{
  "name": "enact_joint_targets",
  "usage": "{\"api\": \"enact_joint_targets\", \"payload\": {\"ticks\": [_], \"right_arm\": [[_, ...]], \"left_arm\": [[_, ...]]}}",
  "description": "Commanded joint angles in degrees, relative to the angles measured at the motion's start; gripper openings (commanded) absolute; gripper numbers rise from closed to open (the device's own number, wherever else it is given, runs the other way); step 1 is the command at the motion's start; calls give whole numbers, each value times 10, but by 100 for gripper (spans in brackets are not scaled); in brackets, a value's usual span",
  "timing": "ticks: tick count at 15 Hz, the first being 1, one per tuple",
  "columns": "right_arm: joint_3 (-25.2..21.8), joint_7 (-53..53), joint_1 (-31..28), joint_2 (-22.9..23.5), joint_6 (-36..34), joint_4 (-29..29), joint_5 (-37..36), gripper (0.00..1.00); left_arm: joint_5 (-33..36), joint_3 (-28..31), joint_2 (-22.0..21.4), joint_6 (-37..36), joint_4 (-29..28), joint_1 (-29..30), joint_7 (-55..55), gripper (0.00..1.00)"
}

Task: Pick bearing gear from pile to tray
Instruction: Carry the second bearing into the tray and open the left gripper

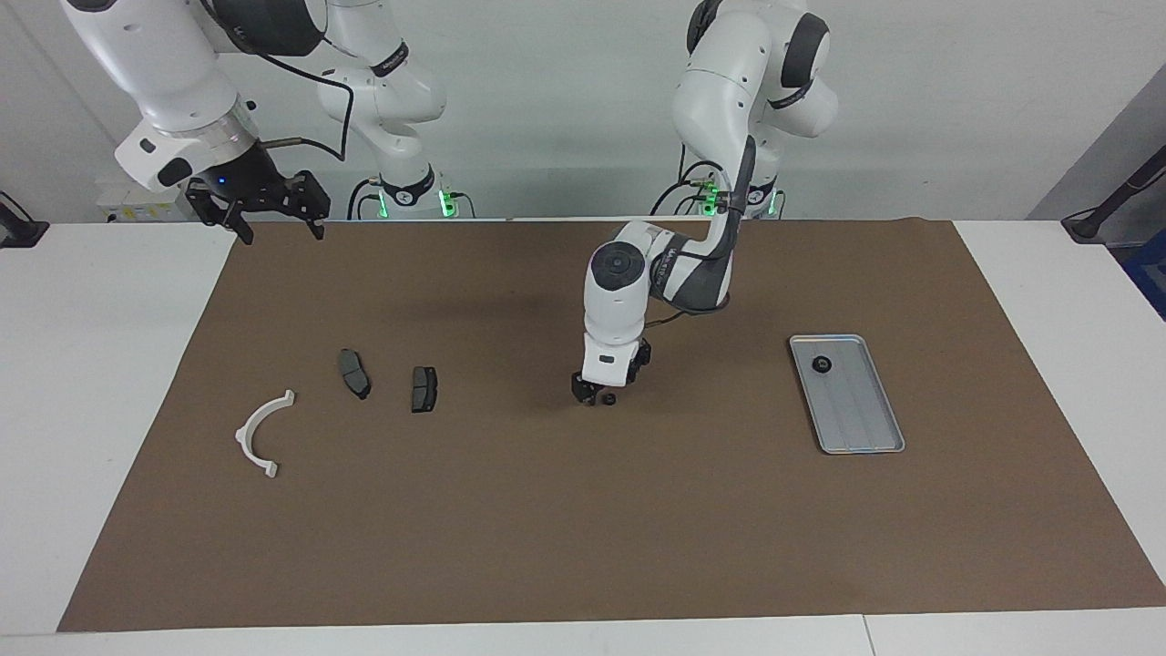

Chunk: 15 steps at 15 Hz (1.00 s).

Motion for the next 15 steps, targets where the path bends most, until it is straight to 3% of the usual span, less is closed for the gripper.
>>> {"api": "enact_joint_targets", "payload": {"ticks": [1,7,13,15], "right_arm": [[3,11,-2,-15,23,-19,8,100],[2,10,-10,-15,30,-20,7,100],[2,11,-10,-14,34,-19,-3,100],[2,12,-10,-15,32,-21,-3,100]], "left_arm": [[-4,5,7,13,2,-1,-10,73],[-4,5,7,22,-3,-1,-23,62],[-4,6,7,25,-7,-2,-34,7],[-4,6,6,14,-3,2,-35,5]]}}
